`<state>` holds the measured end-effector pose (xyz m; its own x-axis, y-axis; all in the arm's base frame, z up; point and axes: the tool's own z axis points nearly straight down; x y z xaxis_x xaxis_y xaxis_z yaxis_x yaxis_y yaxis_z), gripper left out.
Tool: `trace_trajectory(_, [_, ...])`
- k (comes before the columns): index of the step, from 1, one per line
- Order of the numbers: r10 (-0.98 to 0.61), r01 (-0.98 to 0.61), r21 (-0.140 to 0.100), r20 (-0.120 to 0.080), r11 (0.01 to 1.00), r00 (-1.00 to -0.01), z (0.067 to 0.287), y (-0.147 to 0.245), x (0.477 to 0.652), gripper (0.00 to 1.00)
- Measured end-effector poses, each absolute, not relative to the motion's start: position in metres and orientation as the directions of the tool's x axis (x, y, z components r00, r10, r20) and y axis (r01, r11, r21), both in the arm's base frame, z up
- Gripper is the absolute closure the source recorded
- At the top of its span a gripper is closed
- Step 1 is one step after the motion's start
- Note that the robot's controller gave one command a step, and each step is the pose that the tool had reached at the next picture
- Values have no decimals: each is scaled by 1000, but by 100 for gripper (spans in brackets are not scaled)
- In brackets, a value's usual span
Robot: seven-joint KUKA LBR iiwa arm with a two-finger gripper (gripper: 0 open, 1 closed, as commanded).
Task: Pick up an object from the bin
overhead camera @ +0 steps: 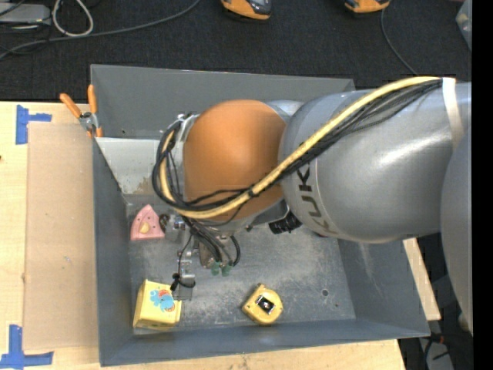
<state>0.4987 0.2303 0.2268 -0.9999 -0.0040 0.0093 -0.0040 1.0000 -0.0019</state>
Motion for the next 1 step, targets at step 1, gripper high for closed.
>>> trace_trajectory(1, [2, 2, 0, 2, 1000, -1000, 231, 228, 501, 0])
